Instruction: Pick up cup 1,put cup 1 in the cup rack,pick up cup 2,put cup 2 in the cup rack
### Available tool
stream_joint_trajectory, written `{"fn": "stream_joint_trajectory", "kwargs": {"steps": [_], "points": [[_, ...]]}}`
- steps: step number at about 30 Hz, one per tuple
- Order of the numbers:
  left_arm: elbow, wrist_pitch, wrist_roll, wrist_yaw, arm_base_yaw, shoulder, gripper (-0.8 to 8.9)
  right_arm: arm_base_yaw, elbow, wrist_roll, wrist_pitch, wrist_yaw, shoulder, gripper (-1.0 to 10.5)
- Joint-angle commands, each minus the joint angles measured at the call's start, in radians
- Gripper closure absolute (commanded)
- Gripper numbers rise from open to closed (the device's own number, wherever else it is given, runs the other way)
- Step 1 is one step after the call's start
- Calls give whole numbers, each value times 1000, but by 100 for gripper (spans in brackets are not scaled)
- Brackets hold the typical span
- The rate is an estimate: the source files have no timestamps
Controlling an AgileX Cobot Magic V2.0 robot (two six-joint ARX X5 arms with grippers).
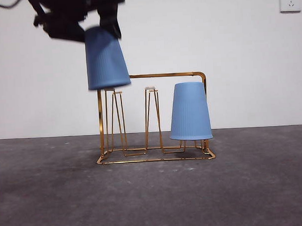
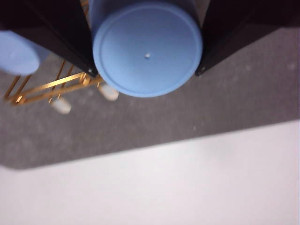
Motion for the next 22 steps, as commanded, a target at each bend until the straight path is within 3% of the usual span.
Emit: {"fn": "stream_joint_trajectory", "kwargs": {"steps": [1,22], "points": [[-11,17,-21,8,2,27,821,0,-6,16,-26,-1,-4,824],[-11,7,-53,12,-3,212,821,0,-6,27,-26,0,-3,824]]}}
